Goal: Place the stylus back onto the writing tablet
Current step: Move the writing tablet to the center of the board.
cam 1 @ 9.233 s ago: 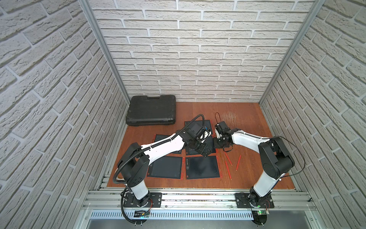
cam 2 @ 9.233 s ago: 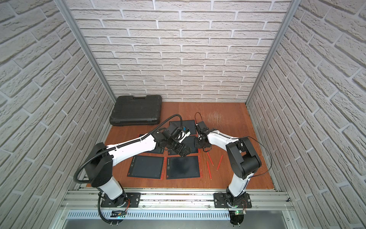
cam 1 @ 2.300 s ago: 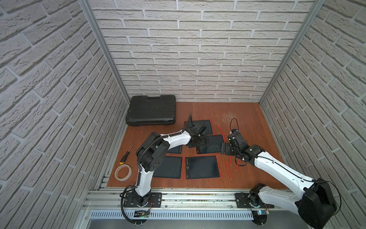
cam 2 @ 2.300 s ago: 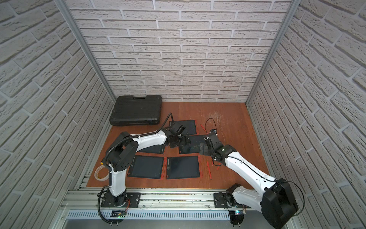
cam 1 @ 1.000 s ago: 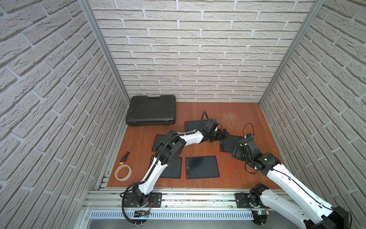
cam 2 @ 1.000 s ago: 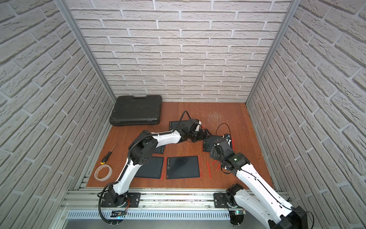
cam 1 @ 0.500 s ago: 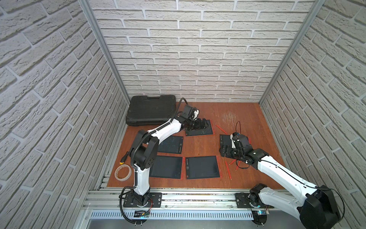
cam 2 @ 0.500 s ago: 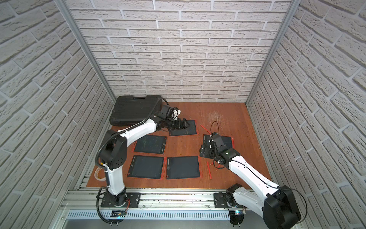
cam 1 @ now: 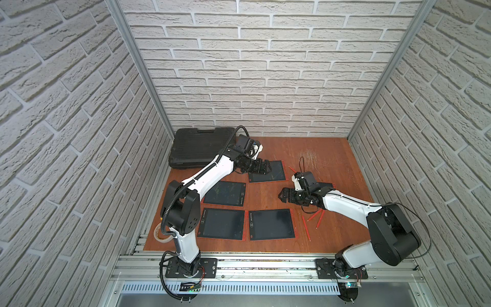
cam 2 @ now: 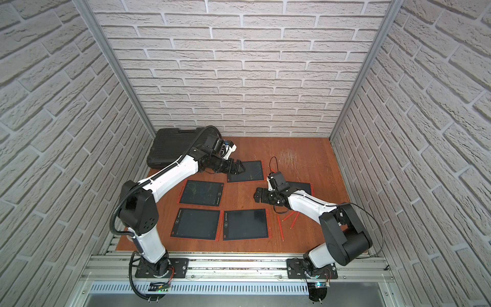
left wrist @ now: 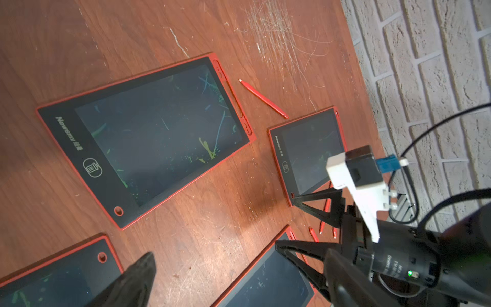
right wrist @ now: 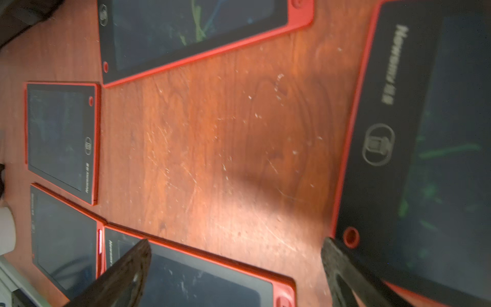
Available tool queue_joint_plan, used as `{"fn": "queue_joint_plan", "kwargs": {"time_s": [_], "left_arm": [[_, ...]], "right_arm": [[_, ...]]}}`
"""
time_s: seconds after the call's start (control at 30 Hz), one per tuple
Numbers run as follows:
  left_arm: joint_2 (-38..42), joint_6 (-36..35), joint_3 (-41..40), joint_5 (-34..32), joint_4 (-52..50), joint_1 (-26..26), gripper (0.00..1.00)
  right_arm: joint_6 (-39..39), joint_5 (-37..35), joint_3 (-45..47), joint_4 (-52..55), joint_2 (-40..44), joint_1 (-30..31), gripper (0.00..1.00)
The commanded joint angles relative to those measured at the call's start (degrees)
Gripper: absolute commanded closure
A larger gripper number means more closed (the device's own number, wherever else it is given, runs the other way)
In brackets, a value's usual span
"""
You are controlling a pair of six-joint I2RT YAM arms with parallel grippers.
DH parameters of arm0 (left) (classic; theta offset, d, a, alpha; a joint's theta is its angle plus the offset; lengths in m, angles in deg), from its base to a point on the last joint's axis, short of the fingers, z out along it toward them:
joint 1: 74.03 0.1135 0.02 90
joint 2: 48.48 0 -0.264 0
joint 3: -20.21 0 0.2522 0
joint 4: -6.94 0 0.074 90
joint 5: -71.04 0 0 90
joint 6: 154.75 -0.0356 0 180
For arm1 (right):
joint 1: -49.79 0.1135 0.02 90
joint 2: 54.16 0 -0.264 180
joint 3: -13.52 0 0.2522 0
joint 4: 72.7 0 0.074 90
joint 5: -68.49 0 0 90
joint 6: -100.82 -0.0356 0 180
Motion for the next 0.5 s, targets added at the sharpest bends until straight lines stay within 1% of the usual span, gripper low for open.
{"fn": "queue_joint_plan", "kwargs": {"time_s": [0.0, 0.13, 0.23, 0.47], "left_arm": [[0.46, -2.31, 0.74, -0.18, -0.04, 0.12, 0.02], [2.31, -1.25, -2.78, -3.03, 2.47, 0.19, 0.02], [2.78, -1.1, -1.4, -3.49, 0.01, 0.11, 0.02], [5.7, -1.07, -2.1, -5.34, 0.03, 0.06, 0.02]], "right_arm": [[0.56, 1.16, -2.13, -3.35, -1.65, -0.11, 0.01], [0.62, -0.79, -4.76, -1.04, -5.05, -0.09, 0.01], [0.89, -3.75, -6.3, 1.31, -6.35, -0.11, 0.01], [0.89, -10.43, -7.36, 6.45, -6.14, -0.19, 0.01]]}}
